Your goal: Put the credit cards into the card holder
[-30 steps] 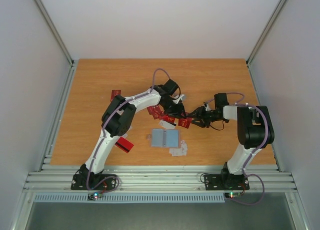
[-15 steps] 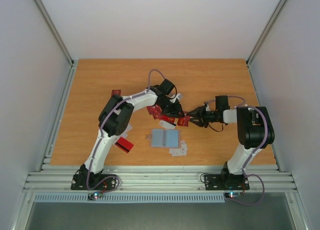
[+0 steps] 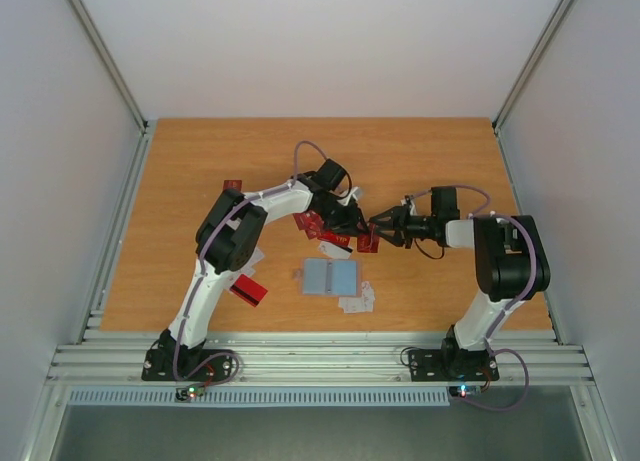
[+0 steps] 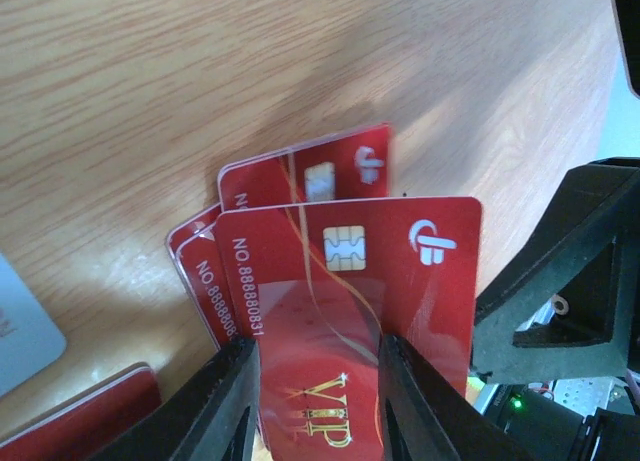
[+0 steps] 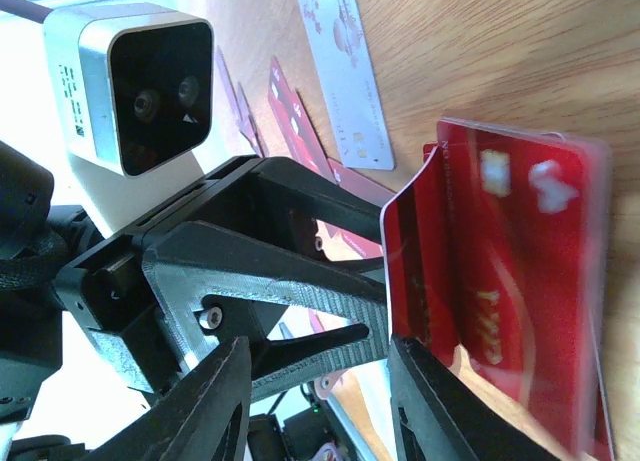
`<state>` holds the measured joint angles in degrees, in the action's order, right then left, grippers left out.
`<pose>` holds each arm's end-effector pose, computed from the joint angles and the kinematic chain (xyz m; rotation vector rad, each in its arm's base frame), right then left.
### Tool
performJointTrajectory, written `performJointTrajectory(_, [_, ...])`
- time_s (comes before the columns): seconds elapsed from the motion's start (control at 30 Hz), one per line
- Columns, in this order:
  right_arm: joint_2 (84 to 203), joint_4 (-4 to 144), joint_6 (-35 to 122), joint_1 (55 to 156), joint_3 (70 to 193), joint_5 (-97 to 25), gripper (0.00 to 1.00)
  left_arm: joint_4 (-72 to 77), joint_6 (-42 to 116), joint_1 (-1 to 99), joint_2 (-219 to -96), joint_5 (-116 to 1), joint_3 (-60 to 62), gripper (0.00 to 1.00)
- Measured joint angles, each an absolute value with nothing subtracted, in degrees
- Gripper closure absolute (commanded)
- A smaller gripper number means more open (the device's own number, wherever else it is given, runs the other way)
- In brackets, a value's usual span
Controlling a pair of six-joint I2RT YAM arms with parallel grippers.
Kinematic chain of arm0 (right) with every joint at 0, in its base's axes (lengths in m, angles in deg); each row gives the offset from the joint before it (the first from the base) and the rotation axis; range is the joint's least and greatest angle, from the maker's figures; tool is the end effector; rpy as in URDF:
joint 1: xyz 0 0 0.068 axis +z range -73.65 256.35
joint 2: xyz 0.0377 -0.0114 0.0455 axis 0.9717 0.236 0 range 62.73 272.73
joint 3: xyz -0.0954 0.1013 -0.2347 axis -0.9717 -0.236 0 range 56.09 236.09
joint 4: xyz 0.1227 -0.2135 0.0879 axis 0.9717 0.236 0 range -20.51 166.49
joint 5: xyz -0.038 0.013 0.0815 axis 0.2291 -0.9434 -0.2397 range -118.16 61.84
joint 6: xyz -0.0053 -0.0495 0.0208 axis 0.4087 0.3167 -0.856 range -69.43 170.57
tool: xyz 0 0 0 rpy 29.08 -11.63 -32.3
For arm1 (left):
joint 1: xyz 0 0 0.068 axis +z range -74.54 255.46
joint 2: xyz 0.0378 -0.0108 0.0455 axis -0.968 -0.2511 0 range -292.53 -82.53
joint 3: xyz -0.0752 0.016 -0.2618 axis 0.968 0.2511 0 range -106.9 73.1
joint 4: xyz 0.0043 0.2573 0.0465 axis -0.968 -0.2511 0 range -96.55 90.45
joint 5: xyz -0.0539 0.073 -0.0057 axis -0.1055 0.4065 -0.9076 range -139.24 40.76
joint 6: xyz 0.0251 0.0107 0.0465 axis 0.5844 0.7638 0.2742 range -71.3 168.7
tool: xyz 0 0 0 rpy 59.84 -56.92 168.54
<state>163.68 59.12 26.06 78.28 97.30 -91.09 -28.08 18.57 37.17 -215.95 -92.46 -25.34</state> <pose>0.3029 0.0421 0.1229 -0.0599 2.3215 1.5412 0.3627 -0.3173 0.1244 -0.4591 -2.7722 1.2866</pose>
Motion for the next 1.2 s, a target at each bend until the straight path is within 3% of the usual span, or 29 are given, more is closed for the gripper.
performJointTrajectory(0.4, [164.42, 65.42, 31.39, 78.68, 99.79, -90.46, 0.63, -25.87, 17.15, 37.72, -215.62, -94.08, -23.57, 0.64])
performJointTrajectory(0.8, [169.69, 56.98, 26.32, 80.86, 99.84, -90.46, 0.66, -16.17, 12.23, 39.51, -214.95, -100.44, -17.58, 0.64])
performJointTrajectory(0.97, [170.67, 57.13, 26.08, 81.32, 100.54, -89.89, 0.75, -13.59, 10.64, 40.12, -214.88, -102.25, -16.11, 0.64])
performJointTrajectory(1.2, [170.10, 74.51, 36.55, 82.30, 108.06, -84.08, 0.89, -13.94, 10.37, 40.41, -214.88, -102.17, -16.05, 0.65])
